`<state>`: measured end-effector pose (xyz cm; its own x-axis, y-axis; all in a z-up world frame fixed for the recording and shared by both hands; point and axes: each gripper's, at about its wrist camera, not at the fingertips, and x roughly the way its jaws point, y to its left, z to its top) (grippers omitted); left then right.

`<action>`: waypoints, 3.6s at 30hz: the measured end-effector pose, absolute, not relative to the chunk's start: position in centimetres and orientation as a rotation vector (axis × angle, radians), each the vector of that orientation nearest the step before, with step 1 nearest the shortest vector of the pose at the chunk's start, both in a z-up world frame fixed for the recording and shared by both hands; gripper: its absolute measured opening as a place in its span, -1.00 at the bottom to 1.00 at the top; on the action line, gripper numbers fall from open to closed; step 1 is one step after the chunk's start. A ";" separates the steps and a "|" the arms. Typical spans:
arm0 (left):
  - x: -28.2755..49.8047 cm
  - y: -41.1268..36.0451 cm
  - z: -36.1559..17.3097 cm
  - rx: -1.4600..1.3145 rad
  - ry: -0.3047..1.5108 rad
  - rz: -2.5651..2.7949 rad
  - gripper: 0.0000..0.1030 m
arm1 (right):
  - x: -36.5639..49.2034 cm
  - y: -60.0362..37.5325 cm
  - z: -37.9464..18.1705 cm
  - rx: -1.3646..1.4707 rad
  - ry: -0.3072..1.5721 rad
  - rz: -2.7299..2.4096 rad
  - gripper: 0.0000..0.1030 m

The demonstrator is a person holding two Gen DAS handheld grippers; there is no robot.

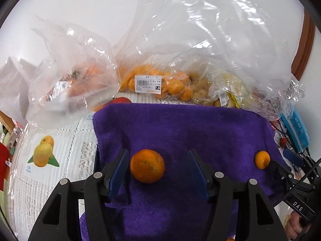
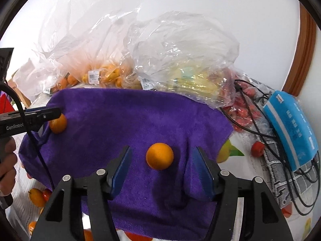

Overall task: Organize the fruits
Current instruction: 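Open both tools to set the oranges on the purple towel, then withdraw both open tools back from the towel toward the fruit cluster, then grasp a small tan round fruit with the right tool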

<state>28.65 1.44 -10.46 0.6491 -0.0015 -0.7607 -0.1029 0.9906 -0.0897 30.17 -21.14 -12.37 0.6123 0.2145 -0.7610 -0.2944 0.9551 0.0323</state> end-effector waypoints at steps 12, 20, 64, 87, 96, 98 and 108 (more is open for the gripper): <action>28.8 0.5 -9.5 -0.106 0.833 0.102 0.14 | 28.7 -22.7 -12.1 -0.161 0.807 0.254 0.22; 27.5 -0.5 -8.0 -0.085 0.818 0.109 0.13 | 27.8 -23.4 -11.0 -0.154 0.772 0.246 0.22; 4.3 6.4 -9.7 -0.222 0.844 0.093 0.11 | 8.6 -21.5 -9.0 0.027 0.837 0.307 0.12; 5.3 8.2 -14.5 -0.208 0.881 0.141 0.12 | 12.4 -17.7 -15.0 -0.013 0.941 0.290 -0.15; 5.7 8.0 -14.5 -0.188 0.884 0.125 0.27 | 13.2 -17.2 -15.1 -0.022 0.942 0.284 -0.15; 5.7 8.1 -14.4 -0.193 0.889 0.119 0.27 | 13.4 -17.2 -15.1 -0.014 0.942 0.284 -0.15; 5.4 7.8 -14.2 -0.231 0.887 0.069 0.25 | 13.3 -17.8 -14.8 0.023 0.926 0.297 -0.49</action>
